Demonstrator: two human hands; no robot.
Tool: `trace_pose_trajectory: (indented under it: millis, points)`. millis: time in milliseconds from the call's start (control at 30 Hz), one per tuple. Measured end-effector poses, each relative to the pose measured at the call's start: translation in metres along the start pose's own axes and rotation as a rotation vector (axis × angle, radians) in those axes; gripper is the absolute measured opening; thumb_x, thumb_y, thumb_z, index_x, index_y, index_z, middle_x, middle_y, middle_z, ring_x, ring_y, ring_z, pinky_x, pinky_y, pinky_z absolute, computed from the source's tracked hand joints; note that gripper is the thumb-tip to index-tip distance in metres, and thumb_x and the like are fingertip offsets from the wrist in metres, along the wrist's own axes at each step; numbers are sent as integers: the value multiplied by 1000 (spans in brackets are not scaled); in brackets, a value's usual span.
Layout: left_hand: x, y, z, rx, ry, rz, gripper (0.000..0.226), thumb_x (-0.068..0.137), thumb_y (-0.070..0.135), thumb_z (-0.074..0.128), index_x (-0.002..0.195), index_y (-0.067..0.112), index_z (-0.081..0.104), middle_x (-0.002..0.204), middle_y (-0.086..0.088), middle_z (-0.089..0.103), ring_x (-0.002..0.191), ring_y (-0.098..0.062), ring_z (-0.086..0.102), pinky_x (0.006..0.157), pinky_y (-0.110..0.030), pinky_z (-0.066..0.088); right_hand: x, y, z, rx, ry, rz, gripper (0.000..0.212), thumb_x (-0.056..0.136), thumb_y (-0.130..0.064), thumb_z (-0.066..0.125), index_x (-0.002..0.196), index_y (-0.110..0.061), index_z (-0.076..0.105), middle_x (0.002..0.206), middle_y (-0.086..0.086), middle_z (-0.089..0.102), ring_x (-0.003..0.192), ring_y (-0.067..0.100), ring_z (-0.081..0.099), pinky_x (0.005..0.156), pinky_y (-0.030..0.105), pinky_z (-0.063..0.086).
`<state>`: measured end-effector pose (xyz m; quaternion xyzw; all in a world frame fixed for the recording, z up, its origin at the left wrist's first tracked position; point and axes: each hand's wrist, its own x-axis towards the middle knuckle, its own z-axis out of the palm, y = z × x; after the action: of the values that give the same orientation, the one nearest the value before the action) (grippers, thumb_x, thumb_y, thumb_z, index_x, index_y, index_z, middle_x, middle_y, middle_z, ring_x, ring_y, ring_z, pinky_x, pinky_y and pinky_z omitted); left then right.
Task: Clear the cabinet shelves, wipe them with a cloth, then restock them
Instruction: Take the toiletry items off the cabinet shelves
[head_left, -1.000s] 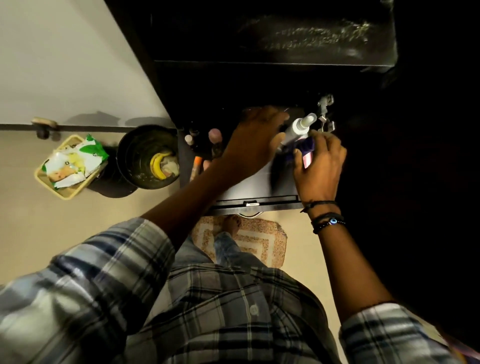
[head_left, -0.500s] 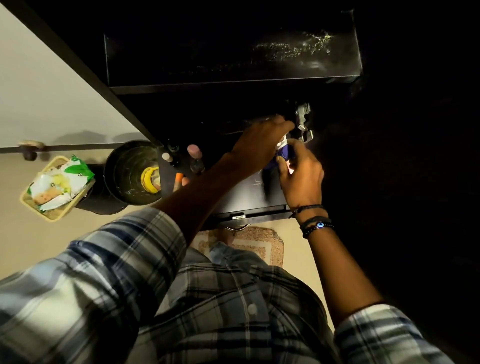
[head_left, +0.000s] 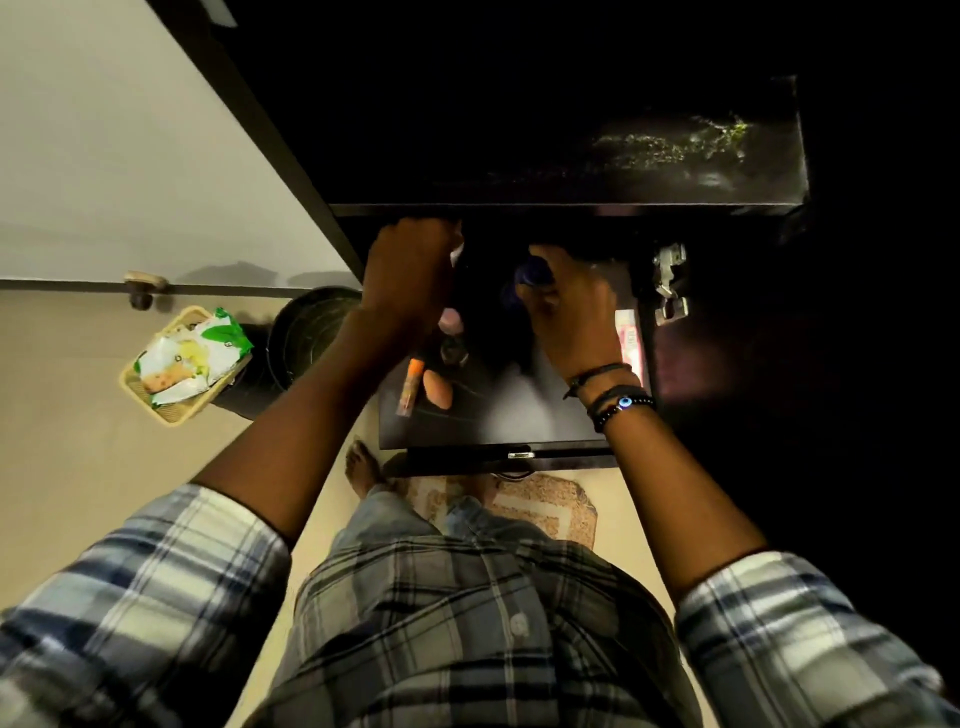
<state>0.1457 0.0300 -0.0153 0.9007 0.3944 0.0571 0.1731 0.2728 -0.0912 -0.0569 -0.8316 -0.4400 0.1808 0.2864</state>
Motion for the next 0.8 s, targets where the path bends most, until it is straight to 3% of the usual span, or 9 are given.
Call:
trace_pose_trajectory:
  millis: [133, 267, 367, 467, 600, 800]
  points:
    - [-4, -13, -3, 5, -26, -55, 23, 90, 2, 49, 109, -2, 61, 105, -25, 65, 95, -39, 61, 71, -33, 40, 21, -20, 22, 38, -80, -81, 43, 88, -16, 59, 130, -10, 53, 123, 16, 62, 107, 35, 63, 89, 50, 53]
    - [-6, -16, 1, -38, -45, -109, 20, 89, -1, 49, 105, -5, 61, 102, -26, 64, 92, -39, 63, 78, -42, 52, 36, -33, 33, 4, -118, -117, 44, 88, -13, 61, 131, -9, 53, 123, 17, 62, 112, 35, 60, 93, 48, 51]
    - [-6, -16, 5, -38, -58, -125, 18, 88, -2, 51, 103, -5, 60, 101, -24, 64, 93, -37, 62, 74, -37, 49, 43, -36, 34, -30, -124, -161, 38, 88, -13, 61, 125, -8, 57, 117, 17, 65, 107, 36, 62, 89, 46, 52]
    - [-5, -16, 5, -41, -53, -119, 18, 87, -3, 51, 103, -6, 60, 104, -26, 63, 95, -39, 61, 75, -40, 49, 49, -38, 34, -68, -152, -185, 33, 88, -16, 60, 121, -8, 59, 115, 17, 66, 106, 36, 62, 87, 48, 52]
    - [-6, -19, 5, -57, -53, -89, 21, 86, -5, 52, 105, -7, 59, 104, -28, 63, 93, -41, 62, 76, -46, 52, 50, -38, 36, -67, -138, -182, 36, 89, -23, 60, 122, -10, 59, 115, 17, 66, 105, 36, 63, 84, 47, 54]
    - [-11, -20, 4, -53, -98, -92, 25, 83, -4, 58, 109, -7, 58, 109, -26, 62, 100, -40, 60, 80, -42, 48, 45, -36, 34, -39, -138, -176, 40, 89, -23, 58, 127, -12, 56, 118, 16, 65, 108, 35, 62, 85, 49, 54]
